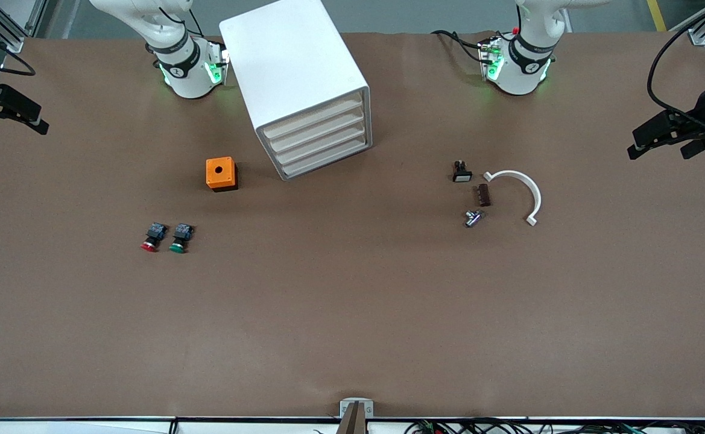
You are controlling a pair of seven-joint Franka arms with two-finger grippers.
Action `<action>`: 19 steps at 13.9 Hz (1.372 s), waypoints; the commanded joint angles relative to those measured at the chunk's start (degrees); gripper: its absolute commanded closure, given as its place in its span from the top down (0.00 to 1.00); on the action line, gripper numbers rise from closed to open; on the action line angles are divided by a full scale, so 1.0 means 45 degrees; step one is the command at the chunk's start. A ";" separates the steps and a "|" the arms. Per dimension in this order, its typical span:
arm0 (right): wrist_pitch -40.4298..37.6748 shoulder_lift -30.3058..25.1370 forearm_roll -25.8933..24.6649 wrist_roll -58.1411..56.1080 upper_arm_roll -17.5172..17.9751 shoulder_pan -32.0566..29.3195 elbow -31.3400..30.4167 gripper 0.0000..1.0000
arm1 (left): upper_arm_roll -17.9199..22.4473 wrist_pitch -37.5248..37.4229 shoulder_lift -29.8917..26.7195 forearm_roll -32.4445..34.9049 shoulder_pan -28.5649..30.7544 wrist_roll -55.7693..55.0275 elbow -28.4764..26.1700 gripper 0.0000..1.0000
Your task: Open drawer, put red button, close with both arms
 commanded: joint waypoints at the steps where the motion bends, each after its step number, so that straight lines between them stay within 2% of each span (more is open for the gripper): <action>1: 0.0046 -0.0424 0.0001 0.0208 -0.0033 0.0030 -0.0407 1.00 | -0.0061 -0.0281 0.0042 0.0346 -0.0011 -0.0237 0.0222 1.00; 9: 0.0026 -0.0424 0.0001 0.0188 -0.0033 0.0030 -0.0407 1.00 | -0.0041 -0.0281 0.0353 0.0346 0.0047 -0.0237 0.0222 1.00; 15: 0.0045 -0.0366 -0.0096 -0.0006 -0.0052 0.0010 -0.0309 1.00 | -0.0138 -0.0301 0.1426 0.0288 -0.0070 -0.0373 0.0045 1.00; 19: 0.0006 -0.0307 -0.0116 0.0012 -0.0091 -0.0068 -0.0231 1.00 | -0.0588 -0.0126 0.2753 0.0327 -0.0479 -0.1758 0.0201 1.00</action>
